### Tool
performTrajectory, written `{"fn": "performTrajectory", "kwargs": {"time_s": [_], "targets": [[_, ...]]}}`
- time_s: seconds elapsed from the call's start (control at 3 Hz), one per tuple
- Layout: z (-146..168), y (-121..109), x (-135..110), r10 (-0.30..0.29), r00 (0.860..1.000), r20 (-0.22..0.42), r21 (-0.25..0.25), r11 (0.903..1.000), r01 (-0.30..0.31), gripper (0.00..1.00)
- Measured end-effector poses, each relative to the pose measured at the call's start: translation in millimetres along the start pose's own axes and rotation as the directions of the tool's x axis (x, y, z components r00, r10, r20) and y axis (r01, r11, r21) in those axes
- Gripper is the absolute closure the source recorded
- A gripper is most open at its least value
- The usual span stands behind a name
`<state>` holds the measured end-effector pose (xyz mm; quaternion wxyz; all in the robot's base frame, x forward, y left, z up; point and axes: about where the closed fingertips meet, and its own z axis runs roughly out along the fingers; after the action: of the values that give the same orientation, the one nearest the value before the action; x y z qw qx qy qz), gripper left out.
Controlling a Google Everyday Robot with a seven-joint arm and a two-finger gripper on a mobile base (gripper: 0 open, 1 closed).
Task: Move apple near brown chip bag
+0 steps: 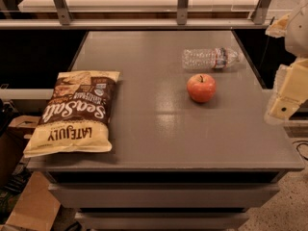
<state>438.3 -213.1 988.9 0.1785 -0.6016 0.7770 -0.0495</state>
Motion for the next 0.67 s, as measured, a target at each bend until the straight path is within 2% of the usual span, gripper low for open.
{"fn": "performTrajectory", "kwargs": {"time_s": [0.67], "targets": [[8.2, -4.7, 1.8, -0.008, 1.0, 0.006, -0.016, 0.9998, 0.008, 0.0]]}}
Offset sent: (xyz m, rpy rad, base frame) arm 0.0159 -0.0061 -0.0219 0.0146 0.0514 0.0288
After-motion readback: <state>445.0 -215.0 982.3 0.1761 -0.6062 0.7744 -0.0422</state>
